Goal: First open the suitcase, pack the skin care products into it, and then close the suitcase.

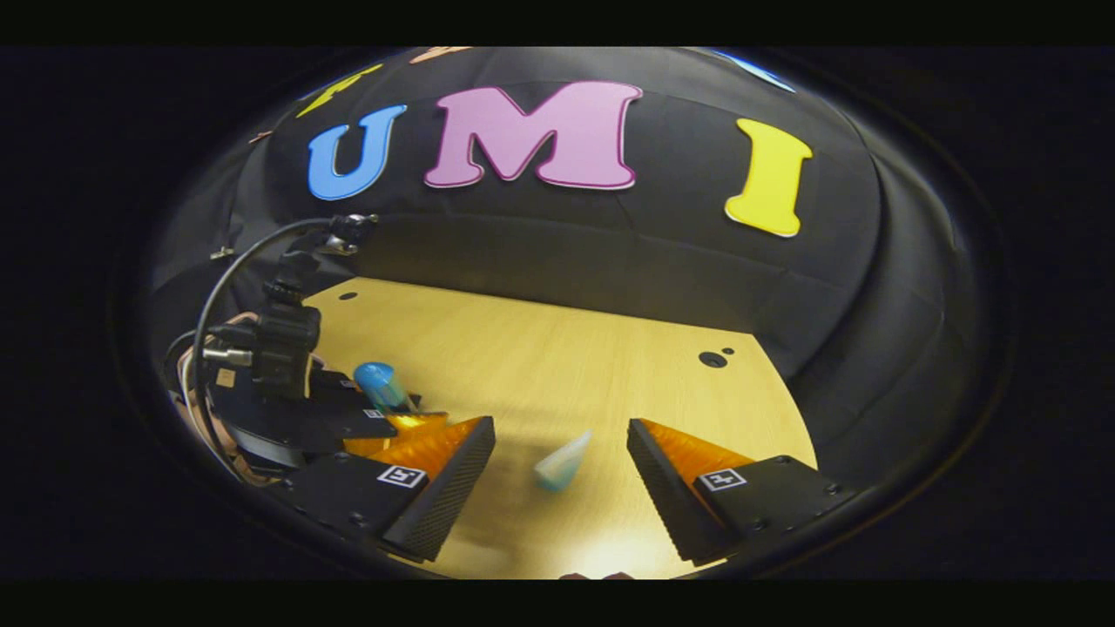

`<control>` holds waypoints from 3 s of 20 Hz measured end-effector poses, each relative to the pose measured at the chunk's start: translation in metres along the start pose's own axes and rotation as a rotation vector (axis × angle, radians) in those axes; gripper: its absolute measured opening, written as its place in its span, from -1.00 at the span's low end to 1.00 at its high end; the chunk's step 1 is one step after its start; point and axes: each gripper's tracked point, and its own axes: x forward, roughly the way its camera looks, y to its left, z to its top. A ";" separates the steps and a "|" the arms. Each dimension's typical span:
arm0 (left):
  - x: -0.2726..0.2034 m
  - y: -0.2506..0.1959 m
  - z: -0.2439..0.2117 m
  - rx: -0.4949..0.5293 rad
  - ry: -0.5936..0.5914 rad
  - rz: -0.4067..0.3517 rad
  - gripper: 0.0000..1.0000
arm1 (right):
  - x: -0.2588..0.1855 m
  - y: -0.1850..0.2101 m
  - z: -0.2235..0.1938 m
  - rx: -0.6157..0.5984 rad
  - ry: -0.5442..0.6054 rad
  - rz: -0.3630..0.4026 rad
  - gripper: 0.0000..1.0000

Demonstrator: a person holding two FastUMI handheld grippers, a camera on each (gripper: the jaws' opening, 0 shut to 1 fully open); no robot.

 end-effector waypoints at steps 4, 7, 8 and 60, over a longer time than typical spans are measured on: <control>-0.002 0.000 -0.001 0.004 0.014 0.006 -0.02 | 0.020 -0.006 -0.026 0.115 0.078 -0.013 0.89; -0.003 0.001 -0.001 0.001 0.017 0.010 -0.02 | 0.041 -0.005 -0.054 0.185 0.156 -0.027 0.94; -0.003 0.000 -0.001 0.005 0.020 0.011 -0.02 | 0.049 -0.003 -0.064 0.202 0.189 -0.023 0.95; -0.269 0.181 -0.157 -0.603 0.596 -0.052 0.70 | -0.111 0.275 0.000 0.079 0.147 0.406 -0.29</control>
